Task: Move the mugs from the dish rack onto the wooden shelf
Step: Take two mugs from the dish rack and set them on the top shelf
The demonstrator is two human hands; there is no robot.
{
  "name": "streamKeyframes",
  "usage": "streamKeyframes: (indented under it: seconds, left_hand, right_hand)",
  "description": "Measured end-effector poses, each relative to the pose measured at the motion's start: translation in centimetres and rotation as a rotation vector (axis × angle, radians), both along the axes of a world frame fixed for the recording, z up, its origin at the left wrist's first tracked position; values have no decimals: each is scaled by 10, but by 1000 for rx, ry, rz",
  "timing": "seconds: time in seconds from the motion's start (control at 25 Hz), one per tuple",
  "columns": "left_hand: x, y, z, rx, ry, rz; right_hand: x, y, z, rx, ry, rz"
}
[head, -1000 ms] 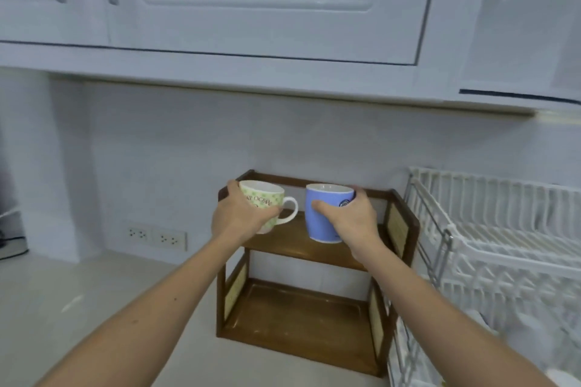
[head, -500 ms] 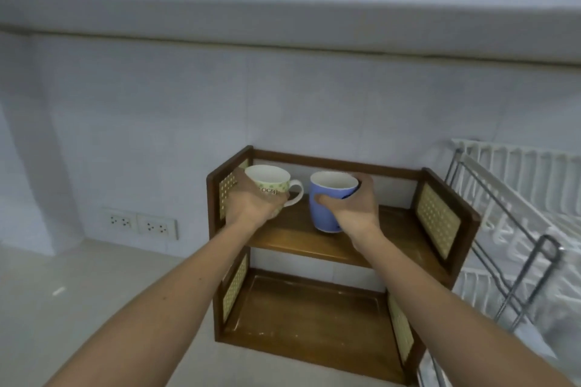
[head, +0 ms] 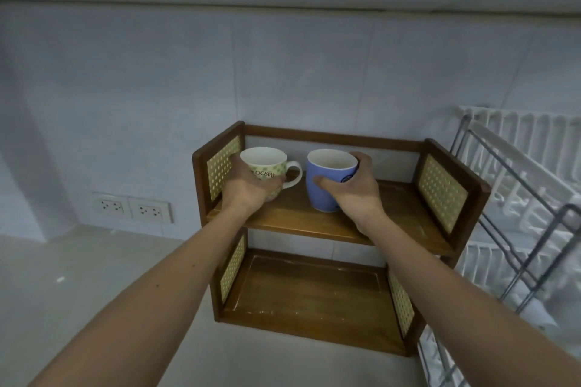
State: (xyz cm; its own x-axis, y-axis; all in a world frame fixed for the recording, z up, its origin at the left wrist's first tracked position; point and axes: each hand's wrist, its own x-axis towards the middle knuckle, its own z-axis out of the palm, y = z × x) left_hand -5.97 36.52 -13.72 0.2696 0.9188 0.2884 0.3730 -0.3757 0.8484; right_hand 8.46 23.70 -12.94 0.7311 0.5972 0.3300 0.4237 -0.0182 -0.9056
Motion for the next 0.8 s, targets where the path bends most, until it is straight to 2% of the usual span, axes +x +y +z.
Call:
streamKeyframes:
  seconds: [0.28, 0.4, 0.56, 0.68, 0.8]
  left_hand:
    - [-10, -9, 2, 40, 70, -17]
    - [-19, -35, 2, 25, 66, 27]
    - [-33, -102, -10, 62, -91, -45]
    - [-40, -167, -29, 114, -125, -125]
    - [-46, -238, -62, 164, -125, -215]
  right_hand:
    - [-7, -9, -2, -5, 61, 54]
    - [-19, -35, -2, -117, -35, -4]
    - [-42, -96, -11, -258, -150, -13]
    - [-72, -156, -30, -326, -252, 60]
    - [-89, -226, -66, -320, -292, 26]
